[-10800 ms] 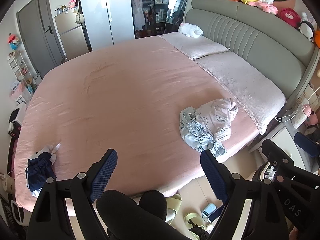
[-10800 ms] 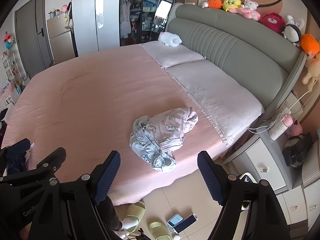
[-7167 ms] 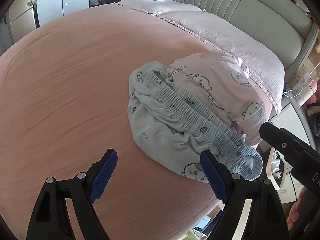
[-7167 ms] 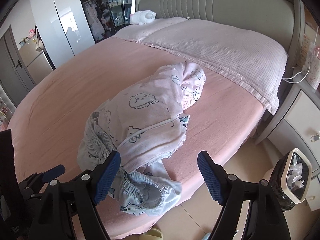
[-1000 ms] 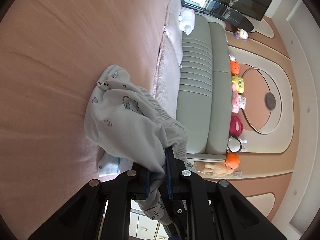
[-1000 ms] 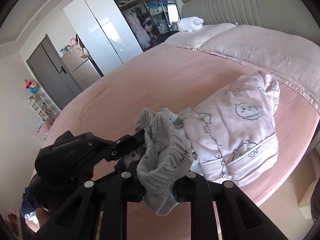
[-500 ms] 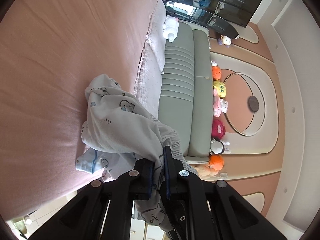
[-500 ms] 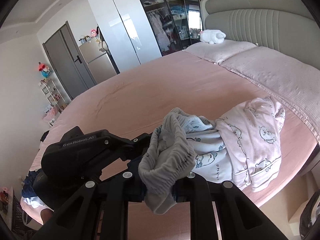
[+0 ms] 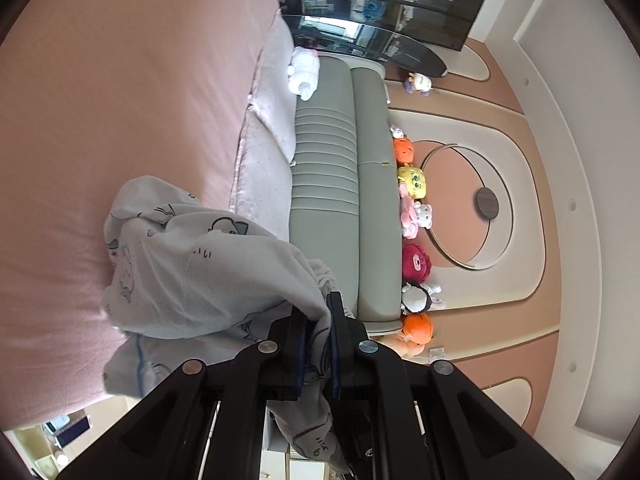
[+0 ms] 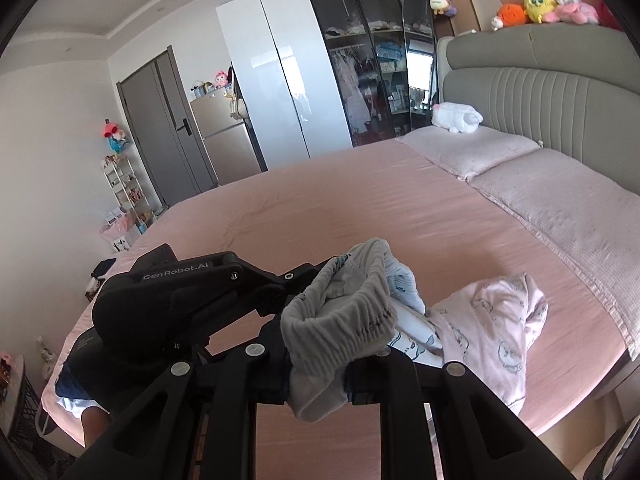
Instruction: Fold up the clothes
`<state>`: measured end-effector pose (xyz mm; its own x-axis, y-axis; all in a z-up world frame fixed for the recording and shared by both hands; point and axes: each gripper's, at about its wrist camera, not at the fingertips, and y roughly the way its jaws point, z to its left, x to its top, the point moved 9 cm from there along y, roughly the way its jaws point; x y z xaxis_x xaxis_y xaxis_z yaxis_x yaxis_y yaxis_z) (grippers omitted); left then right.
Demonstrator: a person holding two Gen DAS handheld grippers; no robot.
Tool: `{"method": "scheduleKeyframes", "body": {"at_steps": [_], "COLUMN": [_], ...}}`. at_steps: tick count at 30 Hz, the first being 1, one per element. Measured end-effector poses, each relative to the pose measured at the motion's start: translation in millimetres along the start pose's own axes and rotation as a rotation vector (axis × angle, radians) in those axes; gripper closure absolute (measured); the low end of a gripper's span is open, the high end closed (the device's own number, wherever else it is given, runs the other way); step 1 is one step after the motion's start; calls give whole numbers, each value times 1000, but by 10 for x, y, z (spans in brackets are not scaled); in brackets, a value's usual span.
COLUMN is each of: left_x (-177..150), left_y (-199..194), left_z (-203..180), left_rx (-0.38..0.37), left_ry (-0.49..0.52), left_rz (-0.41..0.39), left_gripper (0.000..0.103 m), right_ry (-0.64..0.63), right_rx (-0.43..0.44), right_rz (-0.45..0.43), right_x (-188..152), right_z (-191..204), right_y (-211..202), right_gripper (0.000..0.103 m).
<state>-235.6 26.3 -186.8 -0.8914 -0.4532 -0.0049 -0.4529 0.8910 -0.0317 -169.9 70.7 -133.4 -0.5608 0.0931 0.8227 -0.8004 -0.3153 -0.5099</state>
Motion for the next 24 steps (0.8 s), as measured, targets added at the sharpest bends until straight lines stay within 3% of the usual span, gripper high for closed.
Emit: {"method": "scheduleKeyframes", "body": {"at_steps": [10,19,24], "left_x": [130,-96,-237], "left_y": [426,1245,1498], "left_z": [-815,-1421,-1567], "left_rx": [8,-16,-35], "left_ry": [155,257,268], "left_rz": [47,157,202], "left_gripper": [96,95,95], "right_ry": [10,48,38], "right_rx": [18,-40,-69], "right_rz": [-138,-267,-299], "right_x": [749,1333,1452], "right_z": [-116,-732,-983], "right_y": [-266,-693,-851], "right_gripper": [86,86,86]}}
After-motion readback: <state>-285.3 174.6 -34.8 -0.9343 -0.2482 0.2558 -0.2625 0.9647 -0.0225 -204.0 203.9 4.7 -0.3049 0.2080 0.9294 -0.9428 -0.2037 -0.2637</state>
